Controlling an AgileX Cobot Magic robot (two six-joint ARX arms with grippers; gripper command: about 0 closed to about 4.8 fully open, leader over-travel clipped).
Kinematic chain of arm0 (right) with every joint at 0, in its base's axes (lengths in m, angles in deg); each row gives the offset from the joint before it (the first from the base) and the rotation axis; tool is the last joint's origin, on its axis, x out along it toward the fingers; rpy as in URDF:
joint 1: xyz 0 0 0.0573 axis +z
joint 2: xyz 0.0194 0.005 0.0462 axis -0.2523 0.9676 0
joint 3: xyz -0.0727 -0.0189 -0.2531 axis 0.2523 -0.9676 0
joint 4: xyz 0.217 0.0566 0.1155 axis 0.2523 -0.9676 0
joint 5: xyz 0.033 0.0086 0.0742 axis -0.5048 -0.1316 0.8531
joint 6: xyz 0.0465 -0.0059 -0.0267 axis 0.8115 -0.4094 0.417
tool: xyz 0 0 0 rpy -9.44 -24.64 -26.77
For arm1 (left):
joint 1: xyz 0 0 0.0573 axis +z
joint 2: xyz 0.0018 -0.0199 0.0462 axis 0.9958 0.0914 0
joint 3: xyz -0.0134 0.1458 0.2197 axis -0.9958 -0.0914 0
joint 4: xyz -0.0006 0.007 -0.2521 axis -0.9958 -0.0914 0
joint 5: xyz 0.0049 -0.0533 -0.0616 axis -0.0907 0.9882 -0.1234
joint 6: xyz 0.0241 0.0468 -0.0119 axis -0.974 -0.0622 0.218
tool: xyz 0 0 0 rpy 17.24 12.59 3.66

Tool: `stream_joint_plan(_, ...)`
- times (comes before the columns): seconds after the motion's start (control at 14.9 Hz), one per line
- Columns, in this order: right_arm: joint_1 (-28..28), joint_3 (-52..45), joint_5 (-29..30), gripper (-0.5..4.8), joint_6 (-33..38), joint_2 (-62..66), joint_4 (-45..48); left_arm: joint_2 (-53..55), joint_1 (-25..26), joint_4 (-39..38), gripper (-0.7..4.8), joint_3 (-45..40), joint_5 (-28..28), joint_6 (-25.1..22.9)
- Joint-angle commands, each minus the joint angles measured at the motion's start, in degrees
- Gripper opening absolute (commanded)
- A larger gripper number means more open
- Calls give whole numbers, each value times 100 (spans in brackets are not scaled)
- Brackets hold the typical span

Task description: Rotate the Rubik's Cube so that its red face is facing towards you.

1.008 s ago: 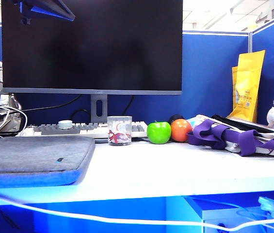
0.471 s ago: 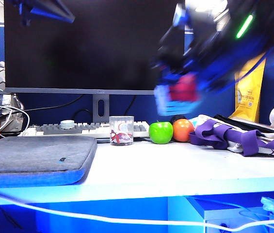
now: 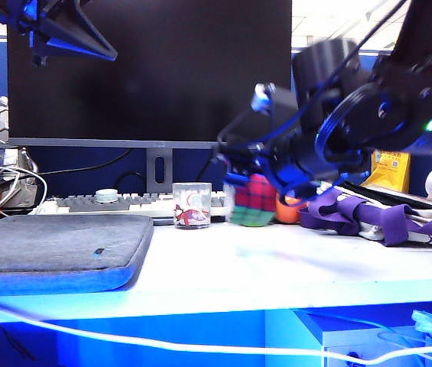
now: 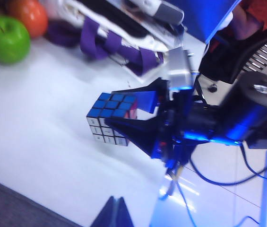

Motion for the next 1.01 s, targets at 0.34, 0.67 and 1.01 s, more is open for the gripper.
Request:
stream_joint_plan(0.34, -201, 638, 105, -1, 216, 973, 87, -35, 2, 262, -4, 15, 46, 125)
stream_joint_plan(0.67, -201, 822, 74, 109, 81, 1145, -90, -33, 4, 286, -4, 15, 26, 122)
stream_joint_plan(1.01, -236, 826, 114, 479, 81, 1145, 4, -35, 4, 280, -4, 15, 35, 127)
